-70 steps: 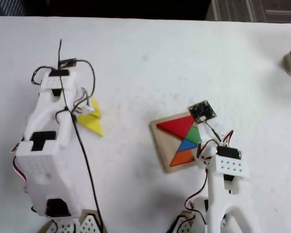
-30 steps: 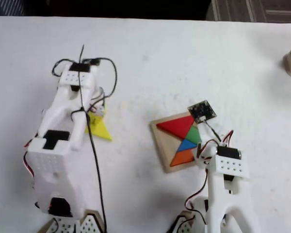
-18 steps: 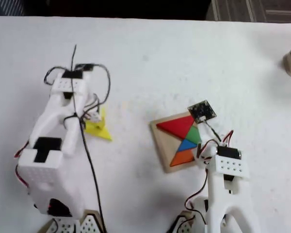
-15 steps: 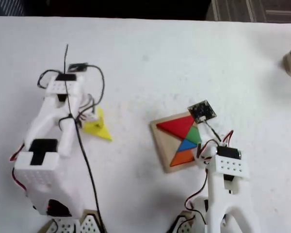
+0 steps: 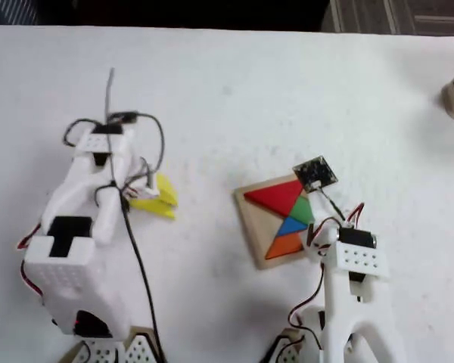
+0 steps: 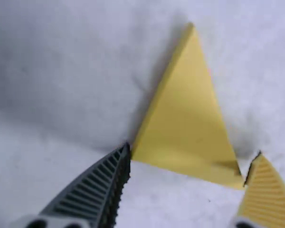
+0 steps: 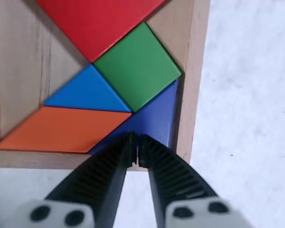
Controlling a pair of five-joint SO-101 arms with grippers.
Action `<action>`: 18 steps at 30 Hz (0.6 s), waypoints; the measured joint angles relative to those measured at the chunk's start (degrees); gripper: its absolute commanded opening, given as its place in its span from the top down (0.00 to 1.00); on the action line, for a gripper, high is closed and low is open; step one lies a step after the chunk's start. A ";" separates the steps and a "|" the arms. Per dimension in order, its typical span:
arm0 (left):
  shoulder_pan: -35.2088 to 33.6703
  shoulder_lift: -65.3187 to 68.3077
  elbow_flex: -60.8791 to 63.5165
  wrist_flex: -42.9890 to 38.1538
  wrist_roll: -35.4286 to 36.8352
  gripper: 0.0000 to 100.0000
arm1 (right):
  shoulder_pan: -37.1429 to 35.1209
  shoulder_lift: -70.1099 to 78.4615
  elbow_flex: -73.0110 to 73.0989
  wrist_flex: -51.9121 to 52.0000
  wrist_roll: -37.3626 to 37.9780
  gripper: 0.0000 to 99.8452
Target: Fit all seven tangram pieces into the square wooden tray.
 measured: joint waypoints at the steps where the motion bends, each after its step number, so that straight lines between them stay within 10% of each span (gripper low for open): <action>1: 0.53 -0.18 0.53 0.00 0.00 0.61 | 0.00 0.00 0.00 0.00 0.00 0.98; 11: 0.97 -0.44 0.70 -1.93 7.74 0.62 | 0.00 0.00 0.00 0.00 0.00 0.98; 18: 1.14 -0.70 0.44 -2.64 10.73 0.83 | 0.00 0.00 0.00 0.00 0.00 0.98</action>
